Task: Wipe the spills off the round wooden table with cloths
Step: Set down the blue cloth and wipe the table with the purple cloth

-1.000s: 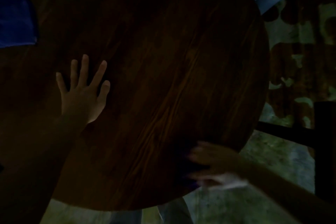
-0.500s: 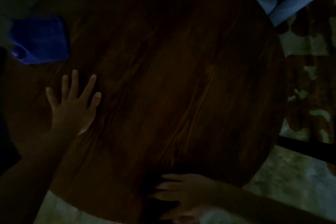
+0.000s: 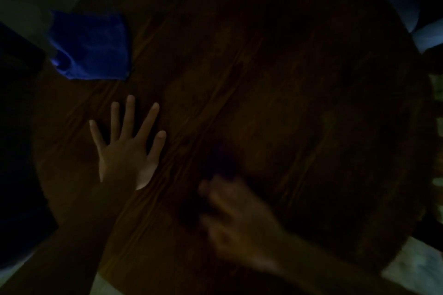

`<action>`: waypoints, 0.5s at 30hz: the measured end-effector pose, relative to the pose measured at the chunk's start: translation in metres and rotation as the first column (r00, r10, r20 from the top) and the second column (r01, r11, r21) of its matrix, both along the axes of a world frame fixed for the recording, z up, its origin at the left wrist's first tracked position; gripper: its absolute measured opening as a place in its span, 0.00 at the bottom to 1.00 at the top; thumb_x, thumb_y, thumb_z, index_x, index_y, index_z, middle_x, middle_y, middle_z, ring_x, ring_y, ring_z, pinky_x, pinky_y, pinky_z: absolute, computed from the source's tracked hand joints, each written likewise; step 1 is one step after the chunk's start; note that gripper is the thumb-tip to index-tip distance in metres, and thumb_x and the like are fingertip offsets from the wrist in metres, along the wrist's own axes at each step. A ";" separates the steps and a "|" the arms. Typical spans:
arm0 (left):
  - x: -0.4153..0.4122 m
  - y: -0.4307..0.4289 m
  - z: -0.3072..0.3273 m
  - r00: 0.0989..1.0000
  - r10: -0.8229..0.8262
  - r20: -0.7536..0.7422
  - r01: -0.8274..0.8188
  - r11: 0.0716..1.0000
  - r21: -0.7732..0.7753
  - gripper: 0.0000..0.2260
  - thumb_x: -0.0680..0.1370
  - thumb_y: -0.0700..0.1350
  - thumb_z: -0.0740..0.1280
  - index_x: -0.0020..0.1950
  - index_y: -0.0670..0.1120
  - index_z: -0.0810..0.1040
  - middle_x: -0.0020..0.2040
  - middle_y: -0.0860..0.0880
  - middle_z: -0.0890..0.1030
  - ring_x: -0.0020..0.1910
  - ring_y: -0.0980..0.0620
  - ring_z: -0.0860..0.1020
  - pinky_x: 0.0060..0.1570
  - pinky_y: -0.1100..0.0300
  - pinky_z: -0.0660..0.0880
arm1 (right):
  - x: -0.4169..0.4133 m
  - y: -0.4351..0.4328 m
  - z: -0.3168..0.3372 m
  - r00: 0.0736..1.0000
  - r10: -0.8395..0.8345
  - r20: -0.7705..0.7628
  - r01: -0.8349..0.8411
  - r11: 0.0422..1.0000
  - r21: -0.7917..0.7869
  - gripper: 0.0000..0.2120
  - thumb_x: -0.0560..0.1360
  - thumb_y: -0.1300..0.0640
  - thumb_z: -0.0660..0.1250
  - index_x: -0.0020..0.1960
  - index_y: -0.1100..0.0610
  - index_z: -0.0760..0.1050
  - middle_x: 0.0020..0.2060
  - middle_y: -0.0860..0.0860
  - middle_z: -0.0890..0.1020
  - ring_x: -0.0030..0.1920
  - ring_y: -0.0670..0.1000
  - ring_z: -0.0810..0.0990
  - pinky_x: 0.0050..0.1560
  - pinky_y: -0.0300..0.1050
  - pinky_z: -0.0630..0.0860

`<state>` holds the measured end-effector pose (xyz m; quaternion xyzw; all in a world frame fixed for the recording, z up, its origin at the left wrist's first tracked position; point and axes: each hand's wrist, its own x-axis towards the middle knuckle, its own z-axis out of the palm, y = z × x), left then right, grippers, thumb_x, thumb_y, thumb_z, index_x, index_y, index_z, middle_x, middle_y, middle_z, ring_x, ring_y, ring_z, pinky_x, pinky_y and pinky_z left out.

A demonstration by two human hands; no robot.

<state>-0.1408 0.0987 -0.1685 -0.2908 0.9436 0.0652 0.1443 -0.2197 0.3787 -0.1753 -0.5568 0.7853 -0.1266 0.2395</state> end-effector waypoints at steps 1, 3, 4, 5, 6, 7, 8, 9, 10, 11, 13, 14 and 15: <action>0.000 0.001 0.000 1.000 -0.002 0.003 0.002 1.000 -0.003 0.27 0.80 0.67 0.38 0.79 0.67 0.37 0.82 0.52 0.36 0.80 0.47 0.34 0.74 0.31 0.37 | -0.001 -0.008 0.003 0.957 0.120 0.266 -0.146 0.986 0.077 0.19 0.86 0.46 0.54 0.71 0.50 0.74 0.69 0.39 0.73 0.69 0.40 0.72 0.71 0.48 0.71; -0.002 0.000 0.000 1.000 -0.010 0.007 0.010 1.000 0.001 0.27 0.80 0.68 0.37 0.78 0.66 0.35 0.82 0.52 0.35 0.80 0.46 0.33 0.74 0.31 0.38 | -0.046 -0.031 0.025 0.845 -0.145 0.516 0.011 0.967 0.254 0.12 0.85 0.50 0.58 0.59 0.51 0.78 0.50 0.44 0.80 0.46 0.42 0.81 0.41 0.37 0.81; -0.003 -0.001 0.000 1.000 -0.012 0.005 0.012 1.000 -0.001 0.27 0.80 0.68 0.37 0.78 0.66 0.35 0.82 0.52 0.34 0.80 0.46 0.33 0.74 0.31 0.38 | -0.069 -0.038 0.031 0.819 -0.179 0.546 0.029 0.962 0.273 0.10 0.85 0.51 0.59 0.52 0.51 0.79 0.46 0.46 0.80 0.39 0.43 0.81 0.34 0.35 0.80; -0.003 -0.002 -0.001 1.000 -0.010 0.001 0.010 1.000 -0.001 0.27 0.80 0.68 0.37 0.78 0.67 0.34 0.82 0.52 0.34 0.80 0.46 0.33 0.74 0.31 0.38 | -0.091 -0.046 0.043 0.855 -0.131 0.502 -0.027 0.955 0.295 0.12 0.84 0.51 0.59 0.51 0.52 0.80 0.47 0.48 0.82 0.37 0.43 0.82 0.37 0.36 0.80; -0.002 -0.003 -0.001 1.000 -0.011 -0.001 0.011 1.000 0.000 0.27 0.79 0.68 0.36 0.78 0.67 0.34 0.82 0.51 0.34 0.80 0.46 0.34 0.74 0.30 0.38 | -0.105 -0.045 0.050 0.915 -0.133 0.380 0.029 0.964 0.266 0.13 0.84 0.49 0.59 0.55 0.53 0.80 0.53 0.50 0.82 0.40 0.43 0.83 0.47 0.40 0.81; -0.001 -0.003 -0.002 1.000 -0.012 -0.004 0.012 1.000 0.002 0.27 0.79 0.68 0.37 0.78 0.67 0.35 0.82 0.51 0.35 0.80 0.45 0.34 0.74 0.30 0.38 | -0.124 -0.048 0.051 0.965 -0.134 0.227 0.078 0.968 0.240 0.15 0.84 0.48 0.59 0.61 0.54 0.79 0.60 0.51 0.81 0.48 0.44 0.82 0.58 0.43 0.79; 0.000 -0.003 -0.002 1.000 -0.016 -0.009 0.016 1.000 0.001 0.27 0.80 0.68 0.37 0.78 0.66 0.35 0.82 0.51 0.35 0.80 0.45 0.35 0.74 0.31 0.38 | -0.139 -0.045 0.044 0.981 -0.175 0.082 0.158 0.972 0.176 0.16 0.83 0.47 0.60 0.66 0.52 0.77 0.64 0.51 0.78 0.57 0.46 0.79 0.64 0.46 0.75; 0.000 -0.003 -0.001 1.000 -0.025 -0.012 0.025 1.000 0.000 0.27 0.80 0.67 0.37 0.79 0.66 0.36 0.82 0.51 0.36 0.80 0.45 0.35 0.74 0.31 0.38 | -0.156 -0.043 0.037 0.946 -0.317 -0.072 0.323 0.941 0.099 0.17 0.83 0.47 0.59 0.69 0.51 0.74 0.67 0.52 0.75 0.64 0.49 0.75 0.67 0.50 0.73; 0.000 -0.004 -0.001 0.999 -0.029 -0.017 0.029 1.000 0.001 0.27 0.80 0.67 0.38 0.79 0.66 0.37 0.82 0.51 0.36 0.80 0.45 0.35 0.74 0.31 0.37 | -0.179 -0.047 0.029 0.871 -0.422 -0.250 0.434 0.901 -0.009 0.20 0.83 0.47 0.57 0.71 0.51 0.73 0.72 0.57 0.71 0.70 0.55 0.71 0.70 0.55 0.71; 0.000 -0.004 -0.001 0.999 -0.029 -0.026 0.029 1.000 0.005 0.27 0.81 0.66 0.38 0.79 0.66 0.37 0.82 0.51 0.36 0.80 0.46 0.35 0.74 0.31 0.37 | -0.199 -0.057 0.027 0.753 -0.586 -0.300 0.600 0.798 -0.054 0.22 0.84 0.46 0.55 0.74 0.53 0.70 0.76 0.61 0.66 0.75 0.60 0.65 0.74 0.59 0.66; 0.001 -0.005 -0.002 0.999 -0.027 -0.037 0.028 1.000 0.007 0.26 0.81 0.64 0.38 0.79 0.65 0.38 0.82 0.51 0.37 0.80 0.46 0.35 0.74 0.31 0.37 | -0.208 -0.081 0.024 0.589 -0.760 -0.273 0.773 0.629 -0.083 0.24 0.84 0.45 0.53 0.76 0.53 0.69 0.79 0.63 0.61 0.78 0.64 0.61 0.77 0.60 0.61; 0.001 -0.006 -0.002 0.999 -0.030 -0.038 0.030 0.999 0.010 0.26 0.81 0.64 0.38 0.79 0.65 0.38 0.82 0.51 0.37 0.80 0.46 0.35 0.74 0.31 0.37 | -0.188 -0.088 0.017 0.631 -0.719 -0.292 0.724 0.681 -0.113 0.24 0.83 0.45 0.55 0.74 0.54 0.72 0.77 0.64 0.64 0.77 0.65 0.64 0.76 0.61 0.63; 0.002 -0.007 -0.002 0.999 -0.035 -0.037 0.035 0.999 0.014 0.26 0.82 0.63 0.37 0.79 0.65 0.38 0.82 0.52 0.37 0.80 0.46 0.35 0.74 0.32 0.37 | -0.157 -0.091 0.010 0.722 -0.600 -0.345 0.595 0.793 -0.136 0.22 0.81 0.47 0.59 0.70 0.55 0.75 0.75 0.64 0.68 0.75 0.66 0.67 0.73 0.61 0.66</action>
